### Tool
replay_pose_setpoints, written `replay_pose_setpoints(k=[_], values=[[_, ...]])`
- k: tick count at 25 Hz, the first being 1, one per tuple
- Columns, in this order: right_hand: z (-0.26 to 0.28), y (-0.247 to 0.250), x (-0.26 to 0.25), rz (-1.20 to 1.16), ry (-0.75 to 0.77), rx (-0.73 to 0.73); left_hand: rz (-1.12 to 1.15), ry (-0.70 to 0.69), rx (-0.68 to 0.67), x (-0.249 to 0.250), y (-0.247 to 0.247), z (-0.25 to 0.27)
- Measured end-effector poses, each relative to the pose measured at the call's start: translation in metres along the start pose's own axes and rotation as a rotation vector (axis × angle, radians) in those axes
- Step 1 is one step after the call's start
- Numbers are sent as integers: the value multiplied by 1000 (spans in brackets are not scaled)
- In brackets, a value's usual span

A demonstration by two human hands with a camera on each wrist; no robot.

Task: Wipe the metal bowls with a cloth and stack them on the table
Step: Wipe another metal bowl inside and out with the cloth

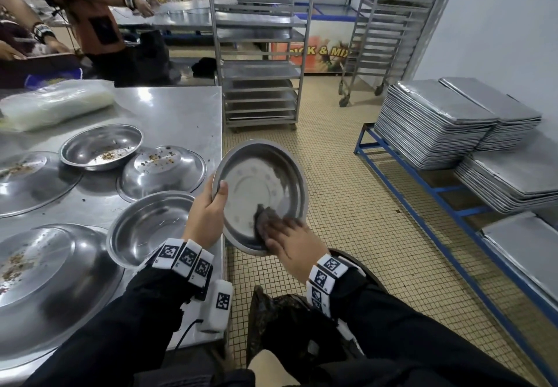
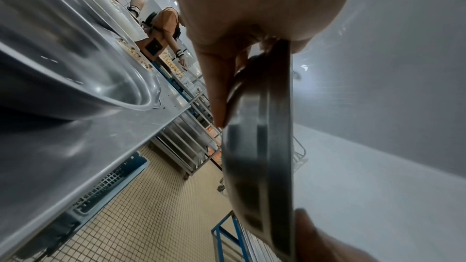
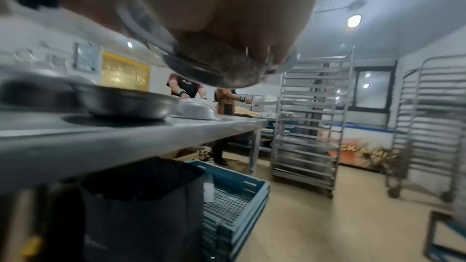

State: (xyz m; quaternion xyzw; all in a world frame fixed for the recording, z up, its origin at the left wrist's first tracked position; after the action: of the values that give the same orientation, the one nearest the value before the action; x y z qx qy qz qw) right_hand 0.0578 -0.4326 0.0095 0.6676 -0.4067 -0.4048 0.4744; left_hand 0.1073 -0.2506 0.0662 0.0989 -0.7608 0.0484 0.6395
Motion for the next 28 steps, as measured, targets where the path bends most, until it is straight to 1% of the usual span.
replay_pose_setpoints(k=[1,2,3,6,7,8,9,11,13,15,16,18,19,21,23,25,28], values=[[-2,1,10,60,-47,7,-13,10,-7,-1,-1,0],[-3,3,15,70,-79,8,-16,24,-14,-2,-2,1],[-5,5,14,30,-85,5,-3,42,-6,-3,-3,1],[-1,13,-21,-273,-47,8,28,43,32,-3,-2,-1],[1,15,-31,-350,-56,16,23,40,22,-5,-1,-5],[4,15,-35,-378,-78,22,15,39,8,-6,0,-8],[5,13,-33,-349,-98,22,5,44,-2,-8,1,-10],[5,7,-13,-166,-103,2,14,86,-37,-10,4,-11],[3,5,16,40,-119,-79,5,151,-73,-17,6,-8],[-6,8,40,171,-164,-130,-51,246,-123,-24,6,1],[-12,12,48,187,-191,-125,-65,305,-135,-29,5,3],[-27,22,54,133,-224,-62,-30,393,-127,-32,4,4],[-34,27,55,85,-233,-3,-7,414,-134,-32,5,4],[-44,37,58,-31,-255,169,21,436,-176,-32,5,1],[-46,44,65,-209,-327,309,63,431,-204,-30,7,1],[-44,44,69,-380,-430,353,107,437,-201,-32,7,2],[-31,42,70,-550,-588,391,162,461,-150,-40,4,2]])
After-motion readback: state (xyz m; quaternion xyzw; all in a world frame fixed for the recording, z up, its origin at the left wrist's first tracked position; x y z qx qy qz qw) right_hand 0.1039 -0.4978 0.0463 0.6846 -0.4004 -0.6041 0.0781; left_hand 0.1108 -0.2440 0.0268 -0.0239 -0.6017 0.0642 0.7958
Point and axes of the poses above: each hand's wrist, its own z-axis away from the middle knuckle, its own y-axis out of the back of the hand, x = y × z, the point moved 3 cm from there along -z, towards the middle knuckle, and after that the axes turned 14 degrees about x, right-handed, at the moved point
